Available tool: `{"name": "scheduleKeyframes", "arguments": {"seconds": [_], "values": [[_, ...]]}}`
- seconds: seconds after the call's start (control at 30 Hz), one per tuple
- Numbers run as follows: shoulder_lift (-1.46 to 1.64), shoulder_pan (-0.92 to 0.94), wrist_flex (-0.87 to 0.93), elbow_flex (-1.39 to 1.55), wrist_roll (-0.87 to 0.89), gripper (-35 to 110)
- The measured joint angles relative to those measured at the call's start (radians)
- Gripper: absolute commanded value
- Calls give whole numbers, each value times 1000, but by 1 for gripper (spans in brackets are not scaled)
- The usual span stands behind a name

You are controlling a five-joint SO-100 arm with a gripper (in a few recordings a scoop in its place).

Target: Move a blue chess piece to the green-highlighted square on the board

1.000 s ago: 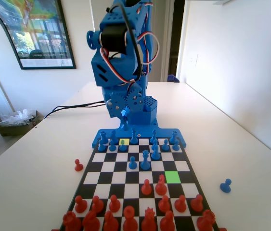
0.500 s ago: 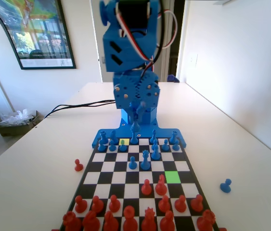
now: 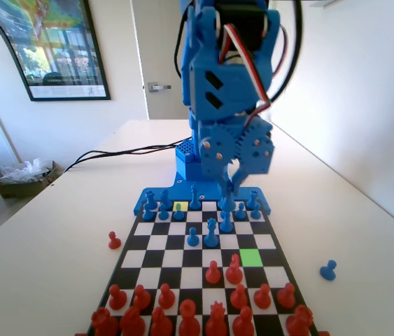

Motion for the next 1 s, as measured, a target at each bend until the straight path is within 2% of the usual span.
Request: {"name": "scheduleKeyframes", "arguments": {"seconds": [0.27, 1.0], "values": [[-170, -52, -80, -75, 26, 1], [-304, -97, -166, -84, 32, 1]]}}
